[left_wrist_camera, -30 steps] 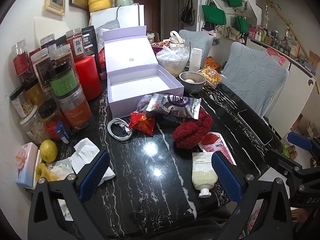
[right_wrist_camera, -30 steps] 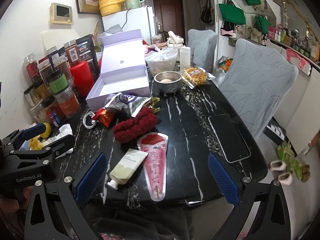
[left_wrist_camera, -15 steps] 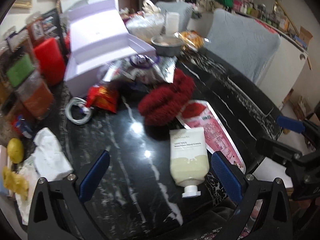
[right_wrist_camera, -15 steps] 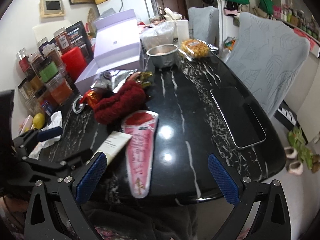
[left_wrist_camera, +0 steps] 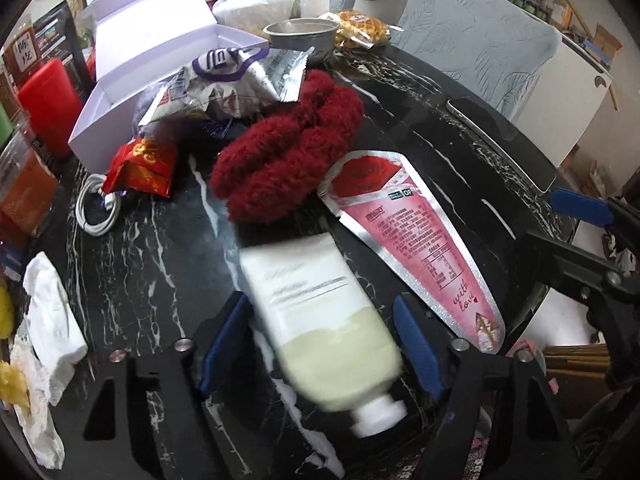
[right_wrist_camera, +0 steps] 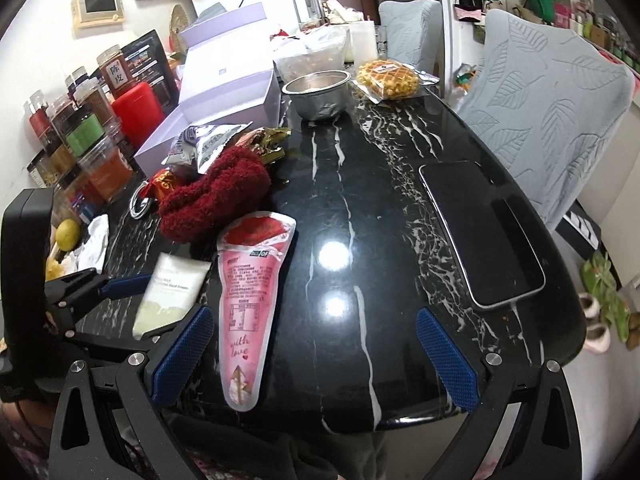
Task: Organize soft objects
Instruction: 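Grasp the white hand cream tube with the left gripper while the right grasps the pink pouch, then lift the tube and pouch and carry both toward the lavender gift box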
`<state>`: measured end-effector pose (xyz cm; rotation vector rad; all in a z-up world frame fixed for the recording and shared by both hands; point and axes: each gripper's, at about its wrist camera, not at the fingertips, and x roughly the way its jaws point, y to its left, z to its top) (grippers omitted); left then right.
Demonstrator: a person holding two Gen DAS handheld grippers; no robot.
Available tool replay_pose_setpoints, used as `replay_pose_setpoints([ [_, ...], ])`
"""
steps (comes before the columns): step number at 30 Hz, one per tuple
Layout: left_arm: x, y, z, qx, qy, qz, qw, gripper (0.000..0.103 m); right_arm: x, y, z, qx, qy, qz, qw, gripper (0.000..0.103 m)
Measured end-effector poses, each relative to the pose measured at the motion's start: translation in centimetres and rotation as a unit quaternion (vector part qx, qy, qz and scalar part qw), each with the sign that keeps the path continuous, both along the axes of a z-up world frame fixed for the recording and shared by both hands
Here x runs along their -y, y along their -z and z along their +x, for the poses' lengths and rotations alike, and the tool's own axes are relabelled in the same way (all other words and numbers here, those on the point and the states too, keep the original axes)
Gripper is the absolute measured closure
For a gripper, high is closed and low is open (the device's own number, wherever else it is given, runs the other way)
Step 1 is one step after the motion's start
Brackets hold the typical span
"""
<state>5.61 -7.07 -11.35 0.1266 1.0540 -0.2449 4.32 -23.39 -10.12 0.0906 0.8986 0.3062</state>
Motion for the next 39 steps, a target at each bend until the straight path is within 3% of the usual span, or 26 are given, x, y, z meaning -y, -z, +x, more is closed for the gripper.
replay_pose_setpoints([
  [1, 0.0, -0.1, 0.0, 0.003, 0.004, -0.002, 1.0, 0.049, -0.1, 0.0, 0.1, -0.001, -0.002, 0.0, 1.0, 0.0],
  [5, -0.5, -0.2, 0.4, 0.009, 0.002, -0.014, 0.9999, 0.053, -1.0, 0.1, 0.8, -0.003, -0.011, -0.002, 1.0, 0.0],
  [9, -1.8, -0.6, 0.3, 0.006, -0.007, -0.037, 0.9993, 0.054, -2.1, 0.5, 1.3, -0.008, -0.024, -0.003, 1.0, 0.0],
  [18, -5.7, -2.8, -0.7, 0.026, -0.048, -0.039, 0.9977, 0.054, -5.0, 1.3, 1.7, -0.009, -0.054, -0.023, 0.998, 0.004],
  [25, -8.0, -2.8, -0.9, 0.027, -0.075, -0.036, 0.9962, 0.054, -7.3, 2.5, 2.2, -0.019, -0.059, -0.067, 0.996, 0.031],
  [30, -8.8, -2.7, -1.1, 0.024, -0.084, -0.039, 0.9954, 0.054, -8.3, 2.8, 1.8, -0.01, -0.066, -0.111, 0.992, 0.04],
  [36, -8.9, -2.9, -1.1, 0.028, -0.084, -0.041, 0.9952, 0.054, -7.7, 2.6, 1.6, -0.006, -0.058, -0.102, 0.993, 0.07],
  [39, -8.9, -2.9, -1.2, 0.029, -0.084, -0.043, 0.9951, 0.054, -7.4, 2.4, 1.5, -0.005, -0.055, -0.091, 0.994, 0.077],
])
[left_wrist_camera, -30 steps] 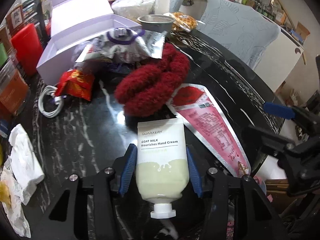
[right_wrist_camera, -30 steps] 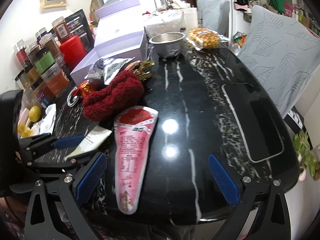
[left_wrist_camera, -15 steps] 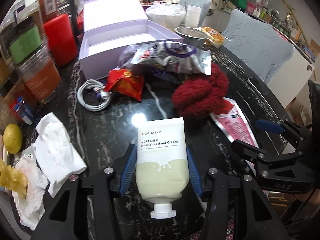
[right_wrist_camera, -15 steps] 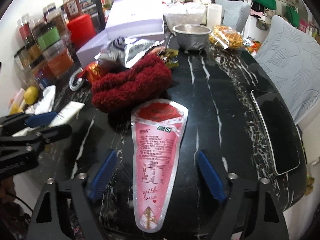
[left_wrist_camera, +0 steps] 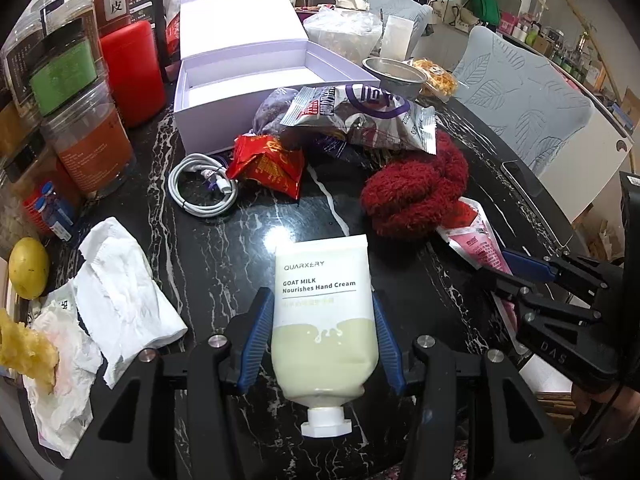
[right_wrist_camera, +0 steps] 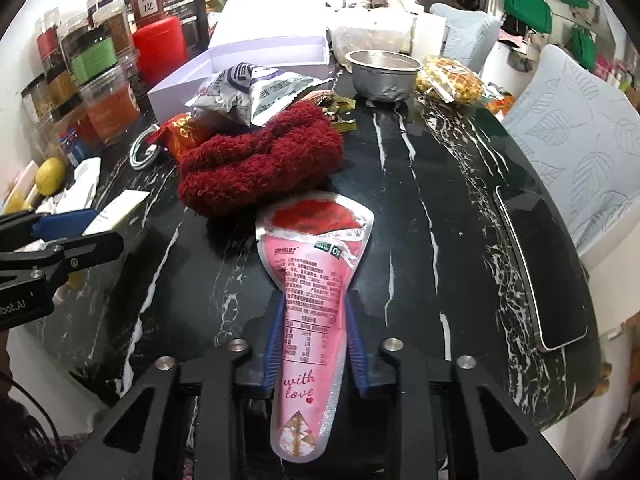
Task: Organize soft objects
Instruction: 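Lift the tube and pouch and carry both toward the lavender gift box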
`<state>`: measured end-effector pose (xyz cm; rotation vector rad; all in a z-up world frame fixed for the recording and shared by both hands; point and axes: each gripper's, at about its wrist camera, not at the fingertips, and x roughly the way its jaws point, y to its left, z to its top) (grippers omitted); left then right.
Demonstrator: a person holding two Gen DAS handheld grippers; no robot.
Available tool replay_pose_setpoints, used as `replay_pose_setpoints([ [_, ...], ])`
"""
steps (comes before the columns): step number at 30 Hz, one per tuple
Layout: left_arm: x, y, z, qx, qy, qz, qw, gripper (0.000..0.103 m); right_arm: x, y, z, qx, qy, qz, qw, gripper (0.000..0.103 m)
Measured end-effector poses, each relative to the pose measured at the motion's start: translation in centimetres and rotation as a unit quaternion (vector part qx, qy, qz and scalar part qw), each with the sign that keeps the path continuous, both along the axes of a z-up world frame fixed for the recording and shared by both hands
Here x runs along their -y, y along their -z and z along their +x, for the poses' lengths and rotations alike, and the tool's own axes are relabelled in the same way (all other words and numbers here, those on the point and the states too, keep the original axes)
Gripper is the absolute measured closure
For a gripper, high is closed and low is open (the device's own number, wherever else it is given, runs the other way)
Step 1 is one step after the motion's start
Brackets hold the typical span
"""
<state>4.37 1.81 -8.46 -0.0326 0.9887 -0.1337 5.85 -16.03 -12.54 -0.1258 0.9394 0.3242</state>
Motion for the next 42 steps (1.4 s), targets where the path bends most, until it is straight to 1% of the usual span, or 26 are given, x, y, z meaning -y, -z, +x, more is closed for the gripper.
replay_pose_setpoints([
  [6, 0.2, -0.4, -0.4, 0.006, 0.001, -0.002, 1.0, 0.054, 0.6, -0.4, -0.6, -0.007, 0.003, 0.027, 1.0, 0.08],
  [10, 0.5, -1.0, -0.9, 0.015, 0.007, -0.002, 0.9999, 0.054, 1.1, -1.3, -1.5, 0.002, 0.009, 0.034, 0.999, 0.08],
  [16, 0.9, -2.6, -1.6, 0.031, 0.018, -0.004, 0.9993, 0.054, 1.2, -3.4, -2.8, 0.024, 0.009, 0.043, 0.999, 0.08],
  [26, 0.7, -6.6, -2.5, 0.081, 0.014, -0.003, 0.9966, 0.054, 1.0, -7.7, -4.0, 0.065, -0.019, 0.063, 0.996, 0.08],
  [32, 0.1, -9.1, -2.2, 0.112, 0.007, -0.004, 0.9937, 0.054, 0.3, -10.0, -3.6, 0.09, -0.045, 0.074, 0.992, 0.08],
  [38, -0.1, -10.4, -0.7, 0.127, 0.009, -0.003, 0.9918, 0.054, -0.3, -11.5, -2.1, 0.108, -0.06, 0.09, 0.988, 0.079],
  [42, -0.5, -10.9, 1.0, 0.13, 0.009, -0.015, 0.9913, 0.054, -0.8, -12.0, -0.6, 0.111, -0.068, 0.091, 0.987, 0.079],
])
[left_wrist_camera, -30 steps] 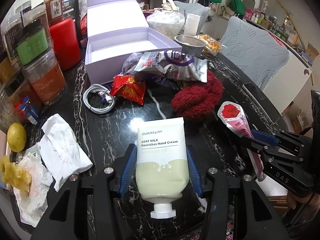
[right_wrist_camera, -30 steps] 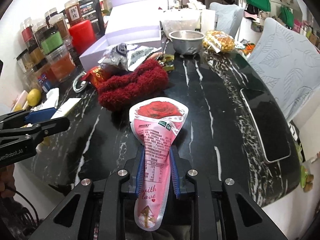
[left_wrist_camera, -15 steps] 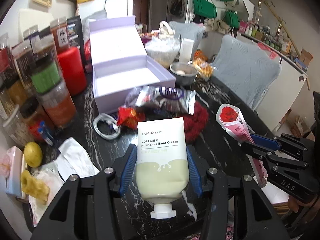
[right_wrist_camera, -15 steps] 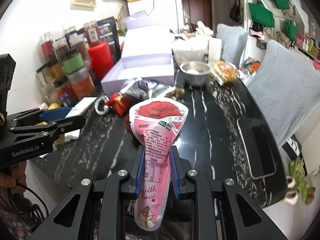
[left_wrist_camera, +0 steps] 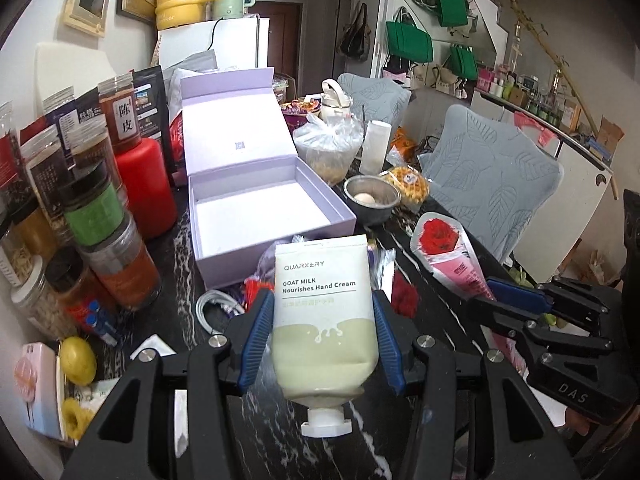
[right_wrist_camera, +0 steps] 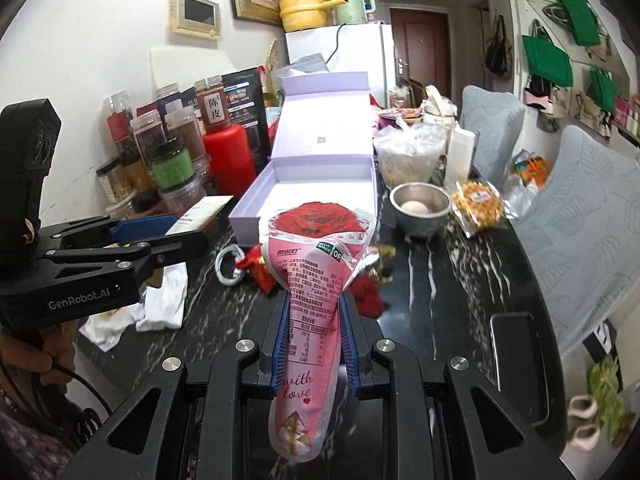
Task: Organize soft objects
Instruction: 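Lift the tube and pouch and carry both toward the lavender gift box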
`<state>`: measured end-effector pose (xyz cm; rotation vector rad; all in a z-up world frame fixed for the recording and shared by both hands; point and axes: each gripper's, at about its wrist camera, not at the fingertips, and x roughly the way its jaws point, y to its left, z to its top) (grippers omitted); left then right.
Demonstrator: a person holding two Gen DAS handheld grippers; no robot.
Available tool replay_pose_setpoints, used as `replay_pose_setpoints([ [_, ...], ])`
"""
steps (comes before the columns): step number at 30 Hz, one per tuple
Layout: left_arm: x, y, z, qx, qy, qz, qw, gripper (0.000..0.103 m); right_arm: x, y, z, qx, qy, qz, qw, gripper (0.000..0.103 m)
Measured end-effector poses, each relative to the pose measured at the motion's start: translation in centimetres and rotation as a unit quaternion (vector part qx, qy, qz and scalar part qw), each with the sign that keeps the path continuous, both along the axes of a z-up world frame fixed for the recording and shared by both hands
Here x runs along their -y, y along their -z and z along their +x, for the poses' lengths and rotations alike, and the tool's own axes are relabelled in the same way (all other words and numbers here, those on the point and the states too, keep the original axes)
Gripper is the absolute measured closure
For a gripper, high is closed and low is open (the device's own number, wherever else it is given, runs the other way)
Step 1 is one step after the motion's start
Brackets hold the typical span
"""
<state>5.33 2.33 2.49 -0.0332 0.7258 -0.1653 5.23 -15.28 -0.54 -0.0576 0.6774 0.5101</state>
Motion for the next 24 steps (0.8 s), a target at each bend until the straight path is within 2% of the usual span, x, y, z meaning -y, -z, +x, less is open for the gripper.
replay_pose_setpoints([
  [12, -1.2, -1.0, 5.8, 0.011, -0.007, -0.002, 0.9999, 0.054, -1.6, -1.3, 5.7, 0.011, -0.017, -0.009, 1.0, 0.079],
  [24, -3.3, -2.6, 12.0, 0.026, -0.026, 0.001, 0.9993, 0.054, -4.6, -4.1, 11.6, 0.044, -0.052, -0.024, 0.997, 0.079],
])
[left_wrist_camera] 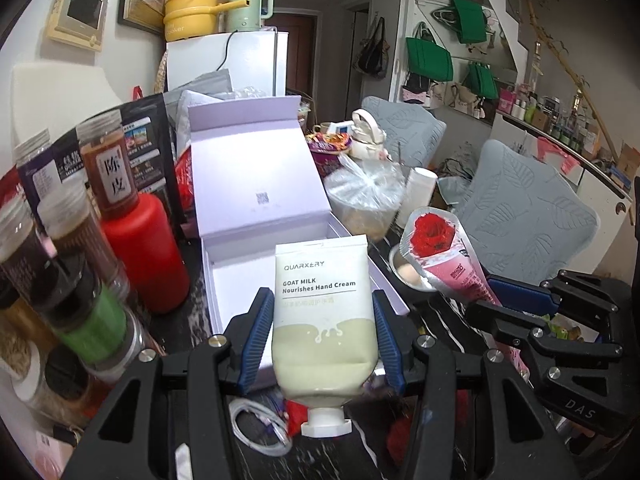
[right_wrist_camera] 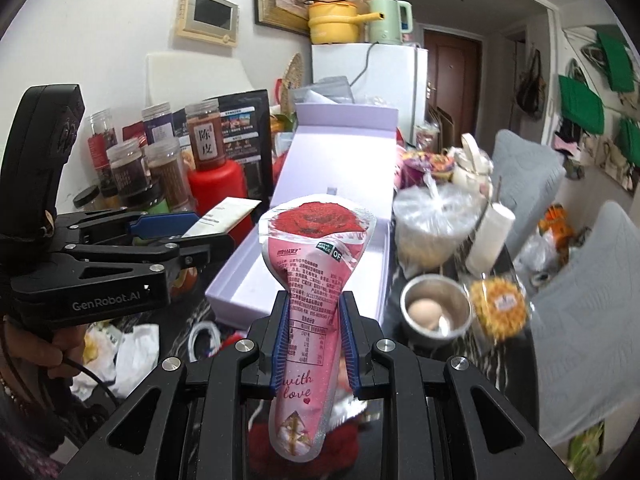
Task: Organize soft objects
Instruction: 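Lift the tube and pouch and carry both toward the lavender gift box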
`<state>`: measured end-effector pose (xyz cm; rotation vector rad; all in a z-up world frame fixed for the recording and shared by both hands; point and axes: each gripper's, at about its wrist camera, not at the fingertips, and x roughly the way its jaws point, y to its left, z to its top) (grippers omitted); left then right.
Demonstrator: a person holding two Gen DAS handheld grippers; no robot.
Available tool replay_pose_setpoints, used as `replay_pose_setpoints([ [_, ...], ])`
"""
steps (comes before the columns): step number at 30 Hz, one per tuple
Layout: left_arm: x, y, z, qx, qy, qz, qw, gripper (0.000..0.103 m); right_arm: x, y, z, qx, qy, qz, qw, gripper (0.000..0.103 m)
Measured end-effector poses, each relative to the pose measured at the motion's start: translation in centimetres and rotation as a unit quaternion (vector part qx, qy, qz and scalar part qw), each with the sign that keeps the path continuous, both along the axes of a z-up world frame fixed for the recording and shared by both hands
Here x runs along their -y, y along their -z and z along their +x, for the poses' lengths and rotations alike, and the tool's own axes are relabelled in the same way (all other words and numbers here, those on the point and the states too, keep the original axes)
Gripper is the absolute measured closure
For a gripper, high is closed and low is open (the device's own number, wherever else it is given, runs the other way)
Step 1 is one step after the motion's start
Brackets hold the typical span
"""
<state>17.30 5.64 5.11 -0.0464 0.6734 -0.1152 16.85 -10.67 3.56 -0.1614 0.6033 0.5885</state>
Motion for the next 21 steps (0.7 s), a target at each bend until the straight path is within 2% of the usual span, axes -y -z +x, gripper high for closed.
replay_pose_setpoints([
  [14, -2.0, -2.2, 5.8, 0.02, -0.026, 0.016, 0.9993, 0.054, -3.2, -2.8, 6.1, 0.024, -0.043, -0.011, 0.999, 0.079],
  [21, -2.8, -1.8, 9.4, 0.004, -0.036, 0.024, 0.9991, 0.054, -4.4, -3.3, 9.2, 0.018, -0.056, -0.011, 0.998, 0.079],
])
